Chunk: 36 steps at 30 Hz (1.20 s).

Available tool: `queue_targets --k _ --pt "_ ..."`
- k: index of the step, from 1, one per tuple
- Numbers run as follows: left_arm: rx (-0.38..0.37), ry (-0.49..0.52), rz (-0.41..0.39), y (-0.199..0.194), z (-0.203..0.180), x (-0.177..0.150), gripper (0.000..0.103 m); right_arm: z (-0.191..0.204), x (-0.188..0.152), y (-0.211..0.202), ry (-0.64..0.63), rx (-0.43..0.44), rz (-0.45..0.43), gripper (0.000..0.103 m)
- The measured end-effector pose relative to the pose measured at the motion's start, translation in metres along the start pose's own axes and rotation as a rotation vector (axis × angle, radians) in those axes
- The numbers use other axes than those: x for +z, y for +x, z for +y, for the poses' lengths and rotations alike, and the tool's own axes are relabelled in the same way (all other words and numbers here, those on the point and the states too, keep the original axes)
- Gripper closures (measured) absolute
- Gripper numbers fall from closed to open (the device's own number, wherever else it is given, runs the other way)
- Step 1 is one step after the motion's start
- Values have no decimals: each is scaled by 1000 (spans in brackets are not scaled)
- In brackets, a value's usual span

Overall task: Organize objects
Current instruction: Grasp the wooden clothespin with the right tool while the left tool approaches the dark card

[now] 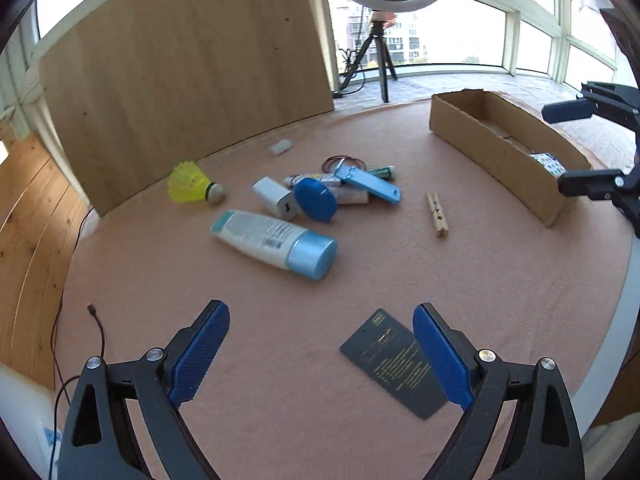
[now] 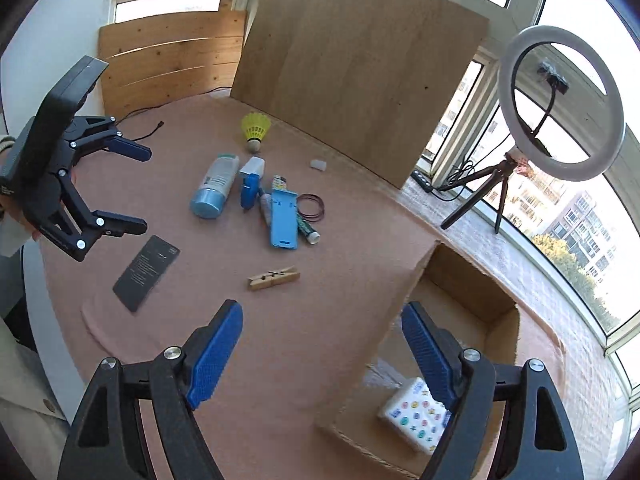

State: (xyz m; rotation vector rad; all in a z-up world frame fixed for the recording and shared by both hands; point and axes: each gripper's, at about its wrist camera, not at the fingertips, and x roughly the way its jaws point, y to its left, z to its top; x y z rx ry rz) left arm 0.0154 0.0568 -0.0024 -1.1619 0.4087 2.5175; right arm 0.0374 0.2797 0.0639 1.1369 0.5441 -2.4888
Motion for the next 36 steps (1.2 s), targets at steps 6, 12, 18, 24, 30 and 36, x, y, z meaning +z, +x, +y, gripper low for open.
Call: queue_targets --k 6,12,18,24,30,36 --pt "27 -186 56 -6 34 -45 8 48 -5 79 192 30 156 25" --pt "47 -247 85 -7 31 -72 8 43 -12 111 327 -88 205 33" --pt "37 -272 76 -12 28 -76 8 23 -8 129 499 -127 210 43" --pt "29 -288 64 -13 28 -81 8 21 -5 127 508 -135 177 70" --pt "26 -193 6 -14 20 -84 8 16 -10 123 496 -83 163 90" --pt "-31 -173 22 -7 8 -83 8 22 -19 113 435 7 150 92"
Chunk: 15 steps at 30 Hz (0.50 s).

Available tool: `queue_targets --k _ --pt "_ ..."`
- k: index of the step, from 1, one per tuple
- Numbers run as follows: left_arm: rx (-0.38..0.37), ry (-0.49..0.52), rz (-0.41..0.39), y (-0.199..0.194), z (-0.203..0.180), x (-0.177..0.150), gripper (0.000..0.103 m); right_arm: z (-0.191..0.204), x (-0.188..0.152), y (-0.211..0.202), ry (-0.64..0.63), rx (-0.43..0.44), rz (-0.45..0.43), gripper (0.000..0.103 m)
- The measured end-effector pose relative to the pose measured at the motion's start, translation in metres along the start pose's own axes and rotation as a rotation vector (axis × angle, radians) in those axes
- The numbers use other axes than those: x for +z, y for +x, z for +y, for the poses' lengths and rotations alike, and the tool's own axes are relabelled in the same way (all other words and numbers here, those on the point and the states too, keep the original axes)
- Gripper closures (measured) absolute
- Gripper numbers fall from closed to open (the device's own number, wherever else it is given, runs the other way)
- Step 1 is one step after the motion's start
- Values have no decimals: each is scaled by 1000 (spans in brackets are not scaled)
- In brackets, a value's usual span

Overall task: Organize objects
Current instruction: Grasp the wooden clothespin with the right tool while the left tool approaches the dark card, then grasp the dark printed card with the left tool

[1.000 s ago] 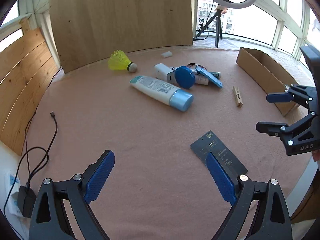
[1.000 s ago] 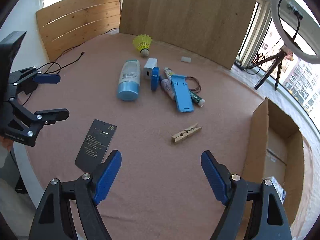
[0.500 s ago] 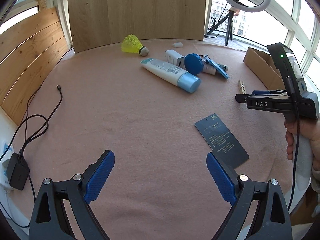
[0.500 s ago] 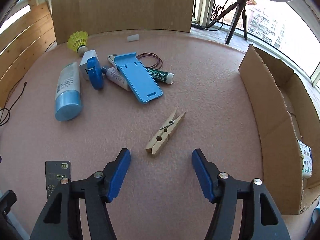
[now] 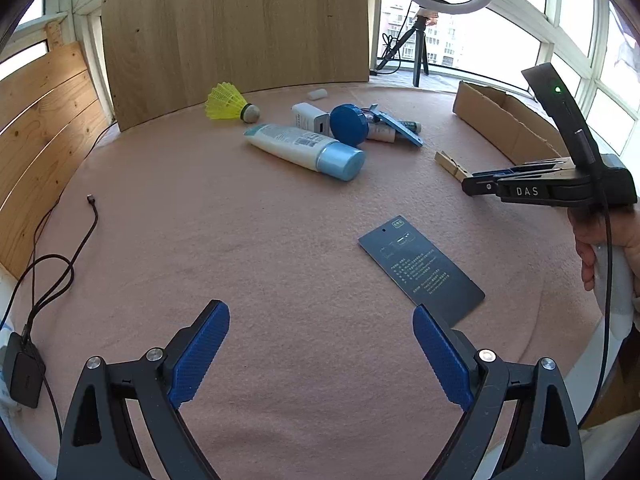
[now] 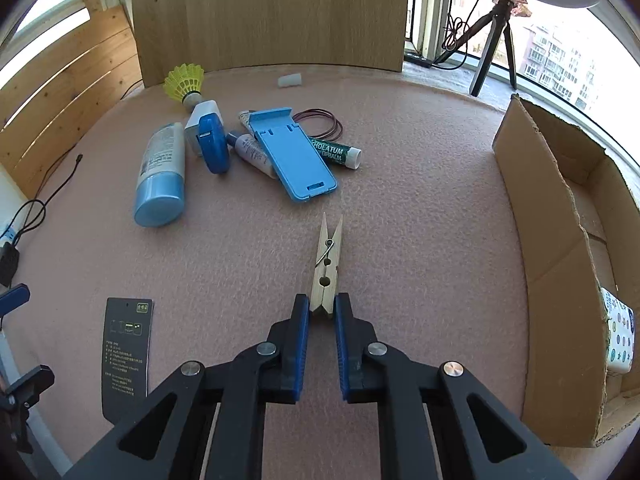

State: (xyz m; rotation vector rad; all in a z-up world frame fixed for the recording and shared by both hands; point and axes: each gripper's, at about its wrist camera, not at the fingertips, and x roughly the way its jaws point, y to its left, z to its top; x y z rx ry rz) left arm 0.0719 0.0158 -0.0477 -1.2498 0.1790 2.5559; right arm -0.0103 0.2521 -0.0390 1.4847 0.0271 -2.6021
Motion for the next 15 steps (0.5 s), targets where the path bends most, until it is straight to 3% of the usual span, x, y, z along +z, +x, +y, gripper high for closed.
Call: queue_targets --k 9,12,15 --pt "-8 -138 113 37 -39 16 8 21 -46 -27 -161 33 17 92" --pt "23 -183 153 53 -56 25 8 18 -57 -34 -164 33 14 92" --pt "112 -194 173 64 -70 28 6 14 -66 -40 -158 35 6 92"
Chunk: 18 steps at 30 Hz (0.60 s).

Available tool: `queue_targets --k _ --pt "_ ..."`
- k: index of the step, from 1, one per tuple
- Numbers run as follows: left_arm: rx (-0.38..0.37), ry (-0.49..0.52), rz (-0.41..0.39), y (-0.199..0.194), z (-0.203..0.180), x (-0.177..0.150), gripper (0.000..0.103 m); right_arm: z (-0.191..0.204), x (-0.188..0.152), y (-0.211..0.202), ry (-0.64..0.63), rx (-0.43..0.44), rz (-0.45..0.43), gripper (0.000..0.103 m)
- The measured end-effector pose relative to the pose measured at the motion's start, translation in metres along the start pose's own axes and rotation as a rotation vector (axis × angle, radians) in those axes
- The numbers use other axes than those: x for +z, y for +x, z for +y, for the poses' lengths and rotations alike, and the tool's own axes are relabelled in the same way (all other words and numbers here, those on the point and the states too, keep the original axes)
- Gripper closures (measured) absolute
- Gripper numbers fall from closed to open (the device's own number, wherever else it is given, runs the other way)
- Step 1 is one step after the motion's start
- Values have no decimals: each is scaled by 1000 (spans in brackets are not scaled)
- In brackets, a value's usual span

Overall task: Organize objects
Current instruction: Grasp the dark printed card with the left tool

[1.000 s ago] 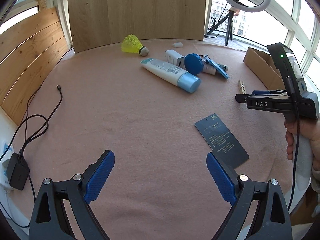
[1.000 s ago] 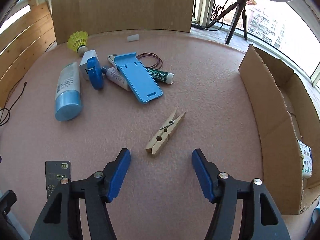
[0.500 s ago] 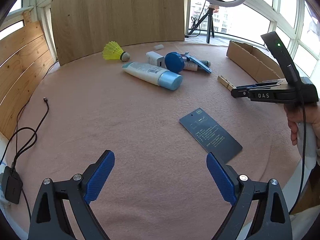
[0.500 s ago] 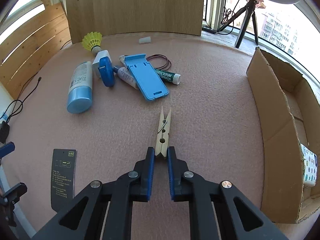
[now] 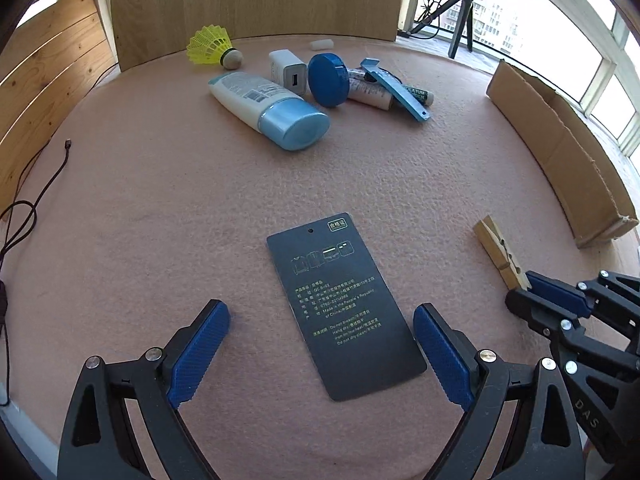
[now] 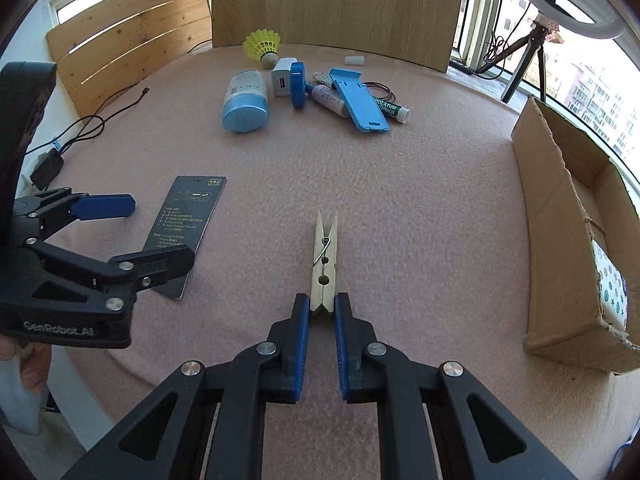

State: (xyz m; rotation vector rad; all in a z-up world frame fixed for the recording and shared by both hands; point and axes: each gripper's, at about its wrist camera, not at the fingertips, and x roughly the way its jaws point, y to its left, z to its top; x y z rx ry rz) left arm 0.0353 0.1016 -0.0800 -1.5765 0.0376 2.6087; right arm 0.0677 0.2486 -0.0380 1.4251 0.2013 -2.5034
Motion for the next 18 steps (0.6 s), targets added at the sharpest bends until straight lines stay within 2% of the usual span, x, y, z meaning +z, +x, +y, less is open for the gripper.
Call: queue_targets --k 2,5,7,9,18 --pt "28 -8 -7 2 -4 -1 2 -1 -4 -2 -1 0 -7 92" --pt "11 -14 -18 2 -1 -3 4 -3 -8 -5 4 7 -17 92" --pt "-5 1 -56 -2 2 -5 18 -4 -10 -5 17 14 -27 92" --pt "-19 7 -75 -7 6 -5 44 -5 -10 -5 30 19 -35 92" --pt "-80 38 -68 -13 20 -7 48 0 -5 -1 37 -4 -53 91"
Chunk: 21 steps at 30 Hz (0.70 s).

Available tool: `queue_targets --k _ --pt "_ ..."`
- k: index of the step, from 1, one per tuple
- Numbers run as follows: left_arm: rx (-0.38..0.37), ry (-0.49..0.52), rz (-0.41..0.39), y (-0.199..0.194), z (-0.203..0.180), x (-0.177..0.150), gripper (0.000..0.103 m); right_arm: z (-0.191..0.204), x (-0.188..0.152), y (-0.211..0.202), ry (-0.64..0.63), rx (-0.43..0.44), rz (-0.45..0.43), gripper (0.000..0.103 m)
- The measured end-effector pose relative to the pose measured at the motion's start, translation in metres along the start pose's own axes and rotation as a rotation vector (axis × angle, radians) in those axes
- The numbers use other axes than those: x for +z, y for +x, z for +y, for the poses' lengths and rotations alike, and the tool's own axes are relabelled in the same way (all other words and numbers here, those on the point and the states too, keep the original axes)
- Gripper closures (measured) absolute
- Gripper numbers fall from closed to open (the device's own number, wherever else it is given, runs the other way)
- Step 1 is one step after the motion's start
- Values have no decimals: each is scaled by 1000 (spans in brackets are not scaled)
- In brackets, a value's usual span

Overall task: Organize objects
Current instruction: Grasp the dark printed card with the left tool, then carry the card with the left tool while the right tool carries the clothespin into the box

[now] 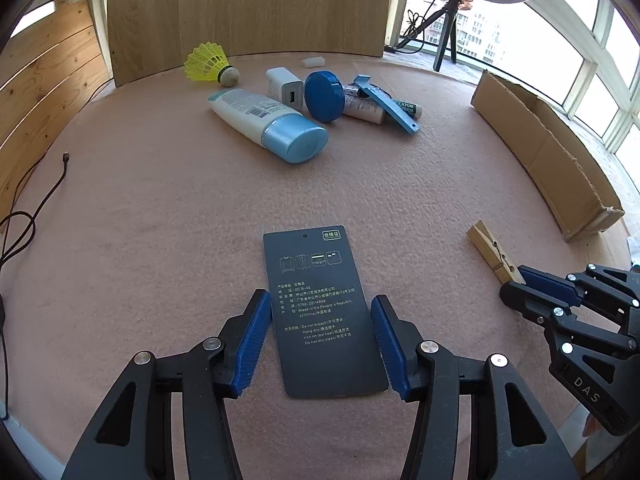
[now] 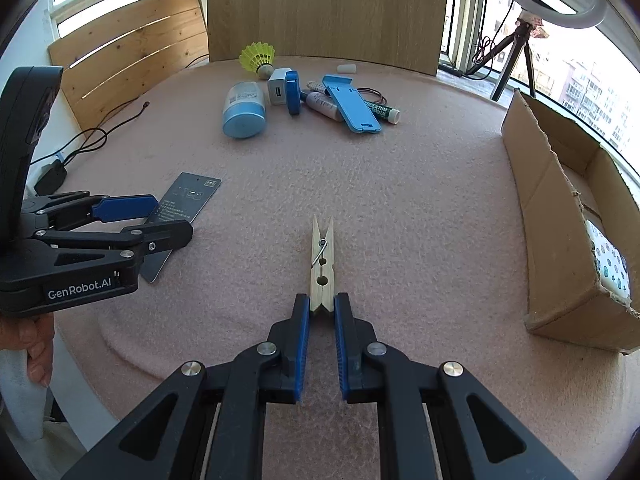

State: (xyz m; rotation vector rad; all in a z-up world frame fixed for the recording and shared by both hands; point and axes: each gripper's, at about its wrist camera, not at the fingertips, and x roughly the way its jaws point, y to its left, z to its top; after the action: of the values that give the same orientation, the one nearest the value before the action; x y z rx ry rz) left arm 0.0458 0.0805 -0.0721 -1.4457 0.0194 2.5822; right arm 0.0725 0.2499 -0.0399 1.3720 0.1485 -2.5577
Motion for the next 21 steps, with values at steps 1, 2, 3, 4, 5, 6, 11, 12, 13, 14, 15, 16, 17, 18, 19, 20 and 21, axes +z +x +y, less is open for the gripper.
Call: queue_targets --k 1,2,3,4,5,6,11,12,13,14,15,16,17,18,19,20,21 --pt "-2 5 1 -1 0 -1 48 1 1 1 -2 -7 -2 89" --pt "-6 7 4 -3 0 -2 48 2 3 2 -2 -12 -3 89" --pt "-11 7 5 -4 -1 -3 48 3 5 3 0 -16 -3 89" --pt "-14 6 3 -7 -1 -4 48 3 7 5 2 -18 -4 89" --pt "-13 1 -1 -9 0 -5 48 3 8 6 4 -18 -5 90" --pt "-15 -5 -2 -10 1 -5 48 3 9 6 4 -17 -4 92" --pt "-10 -20 -34 -26 2 2 48 -1 14 4 26 -4 -9 92" --pt "-7 -23 -43 -31 3 5 48 -1 17 1 33 -3 -20 92" --pt "-6 -27 -53 -36 3 9 48 -2 21 -4 37 -1 -33 92" --pt "-4 -29 -62 -41 3 13 48 -3 26 -9 39 -1 -49 92" --pt "-1 -31 -75 -46 3 17 48 -3 31 -14 42 0 -65 92" --pt "2 -32 -88 -52 3 21 48 -4 36 -20 44 2 -79 92" --pt "3 -33 -101 -58 2 26 48 -4 41 -25 45 2 -91 92" --pt "6 -34 -114 -64 3 30 48 -4 46 -30 45 0 -107 92" --pt "8 -35 -126 -69 3 35 48 -4 51 -36 45 -1 -122 92" --pt "9 -35 -137 -74 3 39 48 -5 55 -41 47 -1 -135 92" --pt "10 -34 -146 -78 3 43 48 -5 59 -45 49 -2 -146 92"
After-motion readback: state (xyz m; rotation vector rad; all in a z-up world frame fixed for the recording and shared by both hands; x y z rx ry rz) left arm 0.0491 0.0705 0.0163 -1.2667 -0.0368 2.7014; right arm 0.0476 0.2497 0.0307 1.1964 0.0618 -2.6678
